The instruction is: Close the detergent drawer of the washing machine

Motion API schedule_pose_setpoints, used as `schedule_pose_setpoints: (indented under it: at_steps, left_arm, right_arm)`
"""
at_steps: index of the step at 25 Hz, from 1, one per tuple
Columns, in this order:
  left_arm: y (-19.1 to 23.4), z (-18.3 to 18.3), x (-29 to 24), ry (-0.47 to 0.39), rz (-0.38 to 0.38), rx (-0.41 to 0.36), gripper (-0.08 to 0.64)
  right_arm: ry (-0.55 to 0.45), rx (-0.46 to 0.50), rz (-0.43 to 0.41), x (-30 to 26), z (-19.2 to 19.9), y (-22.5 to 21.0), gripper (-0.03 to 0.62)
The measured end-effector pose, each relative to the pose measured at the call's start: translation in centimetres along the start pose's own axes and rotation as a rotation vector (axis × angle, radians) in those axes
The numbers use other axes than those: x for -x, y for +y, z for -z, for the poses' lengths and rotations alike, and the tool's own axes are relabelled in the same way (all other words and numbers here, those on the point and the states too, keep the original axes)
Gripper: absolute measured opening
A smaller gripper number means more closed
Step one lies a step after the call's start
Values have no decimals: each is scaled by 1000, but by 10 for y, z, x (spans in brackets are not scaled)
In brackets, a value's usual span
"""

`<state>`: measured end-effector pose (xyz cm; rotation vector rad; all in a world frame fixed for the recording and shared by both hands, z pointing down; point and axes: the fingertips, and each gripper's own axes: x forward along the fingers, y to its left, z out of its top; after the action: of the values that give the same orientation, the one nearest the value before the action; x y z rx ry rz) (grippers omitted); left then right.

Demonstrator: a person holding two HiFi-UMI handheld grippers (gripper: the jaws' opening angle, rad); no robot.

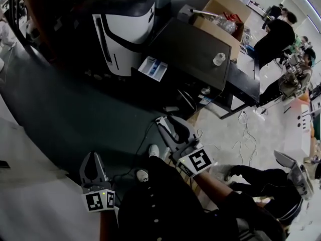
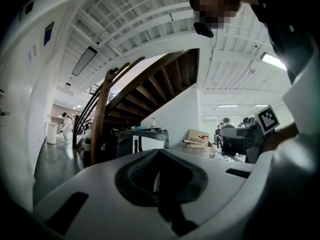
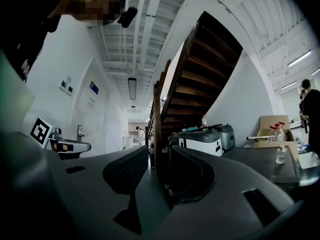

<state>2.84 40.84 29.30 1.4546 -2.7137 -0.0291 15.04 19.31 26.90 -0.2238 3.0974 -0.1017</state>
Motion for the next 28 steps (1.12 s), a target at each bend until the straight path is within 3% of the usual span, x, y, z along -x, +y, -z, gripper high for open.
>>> schedule_pose_setpoints:
  at_steps: [15,28]
  left_arm:
    - [0,-7,-84,19,-29,-4,14]
    - [-12,-39,-169,0,-65,-33,14]
  right_arm:
    - [7,-6,-6,-55,5,-69,160]
    - [-18,-31,-42,-117,-23,-137,160]
